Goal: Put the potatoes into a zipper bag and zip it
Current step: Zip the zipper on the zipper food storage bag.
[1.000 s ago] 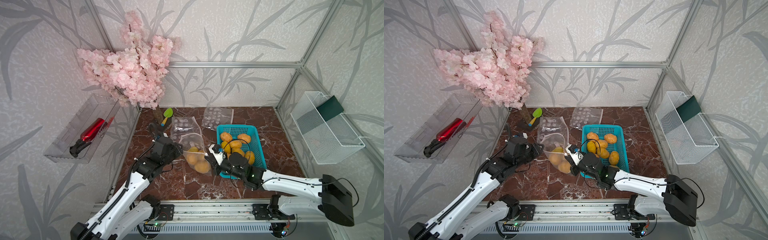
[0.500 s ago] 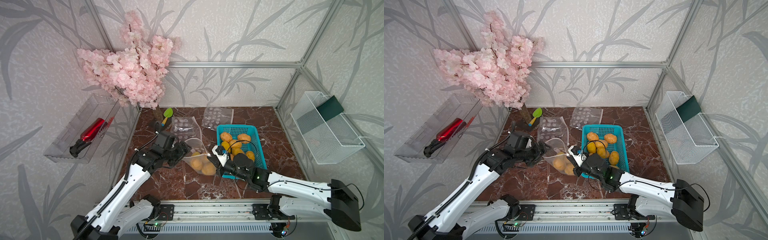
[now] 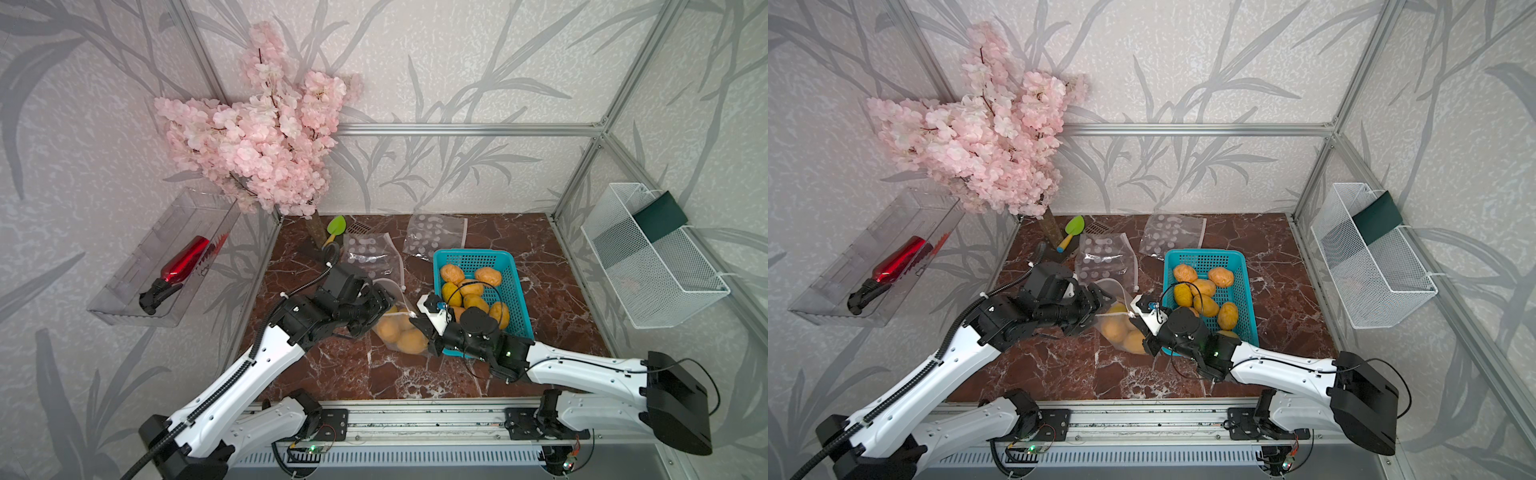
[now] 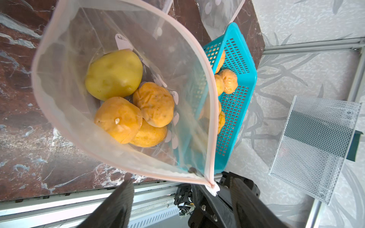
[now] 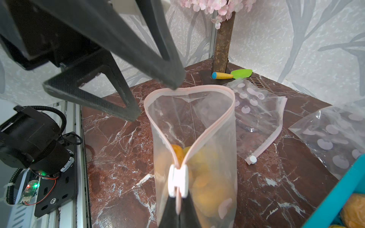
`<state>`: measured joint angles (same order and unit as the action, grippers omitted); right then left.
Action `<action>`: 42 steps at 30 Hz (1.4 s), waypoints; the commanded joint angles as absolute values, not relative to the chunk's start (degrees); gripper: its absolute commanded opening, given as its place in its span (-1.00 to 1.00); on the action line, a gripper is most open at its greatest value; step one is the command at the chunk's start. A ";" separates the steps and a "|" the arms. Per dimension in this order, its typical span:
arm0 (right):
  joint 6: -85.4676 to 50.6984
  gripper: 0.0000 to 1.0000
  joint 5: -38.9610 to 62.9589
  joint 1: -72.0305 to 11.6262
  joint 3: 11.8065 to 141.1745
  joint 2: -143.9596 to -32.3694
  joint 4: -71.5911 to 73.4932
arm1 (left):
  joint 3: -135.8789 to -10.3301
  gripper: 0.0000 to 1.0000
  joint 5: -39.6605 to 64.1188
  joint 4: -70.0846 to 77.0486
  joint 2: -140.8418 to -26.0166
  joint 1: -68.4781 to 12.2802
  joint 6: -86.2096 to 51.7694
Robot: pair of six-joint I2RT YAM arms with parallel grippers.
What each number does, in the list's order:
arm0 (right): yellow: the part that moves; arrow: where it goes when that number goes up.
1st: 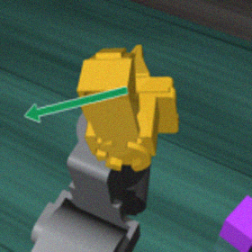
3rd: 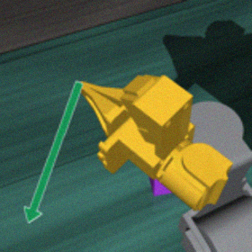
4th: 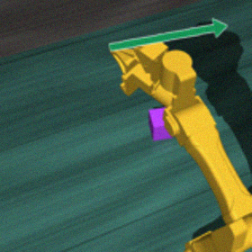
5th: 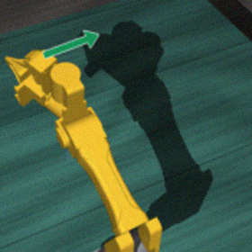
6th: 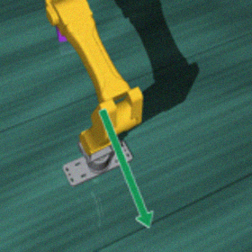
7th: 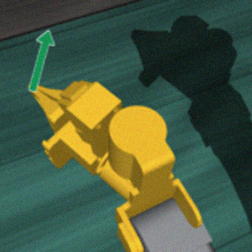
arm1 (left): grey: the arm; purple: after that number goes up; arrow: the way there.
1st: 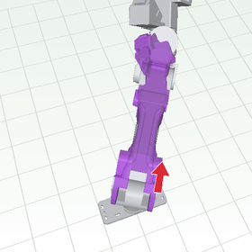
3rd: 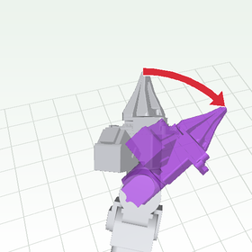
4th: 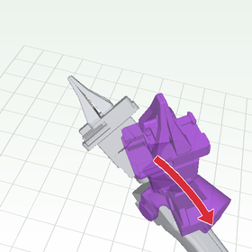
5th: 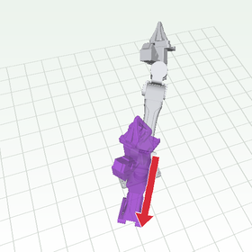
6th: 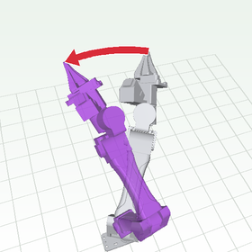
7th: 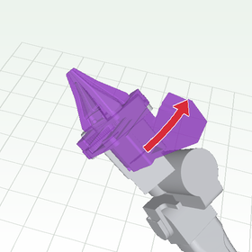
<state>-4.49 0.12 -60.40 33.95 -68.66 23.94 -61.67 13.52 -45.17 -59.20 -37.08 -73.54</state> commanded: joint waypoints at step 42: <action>-4.83 -1.00 -3.08 -60.80 35.39 -69.08 24.44 | -70.82 -0.33 21.55 -46.34 -72.77 -41.22 -69.46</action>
<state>-4.64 -1.63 -60.53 33.91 -70.37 25.10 -68.62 20.86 -43.72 -73.32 -40.91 -70.35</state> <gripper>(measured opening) 0.048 0.344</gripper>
